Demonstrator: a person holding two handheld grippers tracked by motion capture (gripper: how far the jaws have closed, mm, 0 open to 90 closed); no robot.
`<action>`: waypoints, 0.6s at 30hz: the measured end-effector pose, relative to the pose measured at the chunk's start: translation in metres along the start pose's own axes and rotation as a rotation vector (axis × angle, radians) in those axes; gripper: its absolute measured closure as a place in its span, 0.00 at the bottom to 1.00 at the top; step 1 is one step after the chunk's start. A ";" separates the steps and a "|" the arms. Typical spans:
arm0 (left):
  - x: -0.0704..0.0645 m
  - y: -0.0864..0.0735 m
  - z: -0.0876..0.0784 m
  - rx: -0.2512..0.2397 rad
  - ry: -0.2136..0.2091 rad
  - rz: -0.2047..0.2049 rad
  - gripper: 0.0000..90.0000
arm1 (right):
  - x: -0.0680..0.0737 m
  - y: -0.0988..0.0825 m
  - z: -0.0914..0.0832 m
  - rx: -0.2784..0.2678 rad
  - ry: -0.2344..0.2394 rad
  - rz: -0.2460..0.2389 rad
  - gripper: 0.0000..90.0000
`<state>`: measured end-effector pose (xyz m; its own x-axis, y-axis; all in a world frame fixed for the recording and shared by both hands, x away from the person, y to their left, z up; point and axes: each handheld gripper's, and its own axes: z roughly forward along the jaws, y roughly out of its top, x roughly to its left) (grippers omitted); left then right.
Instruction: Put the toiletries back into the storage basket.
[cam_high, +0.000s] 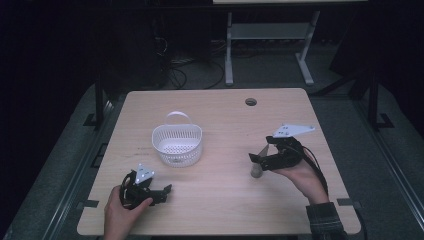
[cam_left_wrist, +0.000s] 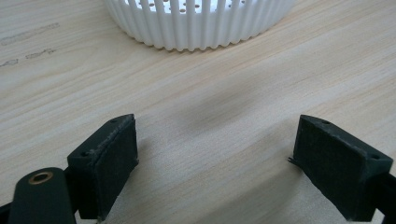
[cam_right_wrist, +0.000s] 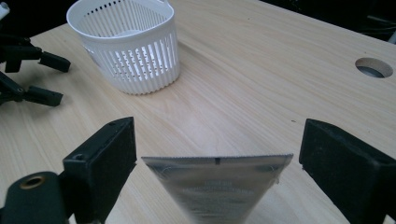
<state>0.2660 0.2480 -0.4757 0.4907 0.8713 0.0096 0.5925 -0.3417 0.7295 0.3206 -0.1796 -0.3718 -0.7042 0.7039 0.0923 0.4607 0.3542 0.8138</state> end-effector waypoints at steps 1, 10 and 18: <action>0.000 0.000 0.000 0.000 0.000 0.000 0.14 | 0.000 0.000 0.000 0.000 0.000 0.000 0.13; 0.000 0.000 0.000 0.001 0.000 0.000 0.14 | 0.000 -0.003 0.005 0.014 -0.003 0.005 0.20; 0.000 0.000 0.000 0.001 0.000 0.000 0.14 | 0.001 -0.004 0.004 0.013 -0.001 0.002 0.28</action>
<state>0.2659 0.2481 -0.4756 0.4910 0.8711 0.0094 0.5929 -0.3420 0.7290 0.3208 -0.1778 -0.3773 -0.7026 0.7055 0.0929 0.4692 0.3612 0.8058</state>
